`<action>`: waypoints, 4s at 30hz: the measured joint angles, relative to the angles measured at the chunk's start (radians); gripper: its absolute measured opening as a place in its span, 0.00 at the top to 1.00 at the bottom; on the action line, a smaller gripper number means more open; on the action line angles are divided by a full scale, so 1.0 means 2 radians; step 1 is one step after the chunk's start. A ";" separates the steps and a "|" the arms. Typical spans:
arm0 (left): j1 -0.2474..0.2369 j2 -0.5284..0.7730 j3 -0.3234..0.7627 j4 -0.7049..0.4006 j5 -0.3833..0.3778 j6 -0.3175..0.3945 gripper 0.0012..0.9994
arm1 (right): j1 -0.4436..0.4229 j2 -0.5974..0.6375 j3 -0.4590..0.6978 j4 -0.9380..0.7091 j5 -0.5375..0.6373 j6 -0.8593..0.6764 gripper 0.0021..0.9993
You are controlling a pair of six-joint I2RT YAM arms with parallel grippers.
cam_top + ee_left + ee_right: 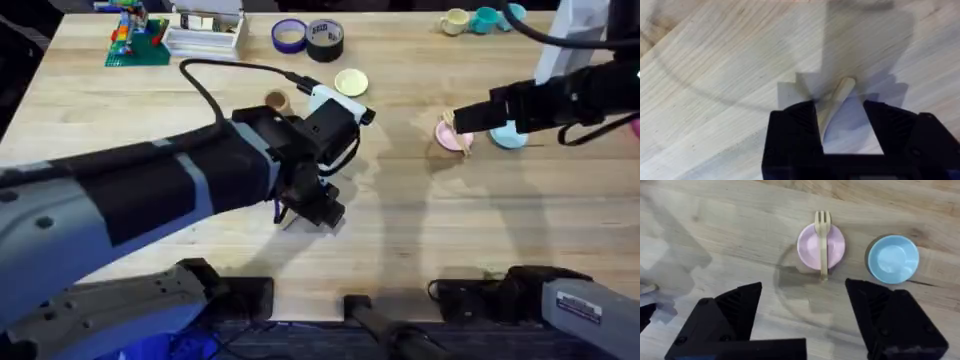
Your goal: Pick up a utensil and set it on the pink plate, then put the other utensil in the container.
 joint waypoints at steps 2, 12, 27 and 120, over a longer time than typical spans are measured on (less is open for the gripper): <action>0.000 0.000 0.000 -0.001 0.001 0.000 0.40 | 0.000 0.000 0.000 0.000 0.000 0.000 0.00; 0.000 0.000 0.000 -0.001 0.002 0.000 0.52 | 0.000 0.000 0.000 0.000 0.000 -0.002 0.00; 0.000 0.000 0.000 -0.002 0.004 0.000 0.76 | 0.000 0.000 0.000 0.000 0.000 -0.002 0.00; 0.249 -0.030 0.169 0.182 0.016 0.170 0.96 | 0.000 0.000 0.000 0.048 -0.005 -0.001 0.00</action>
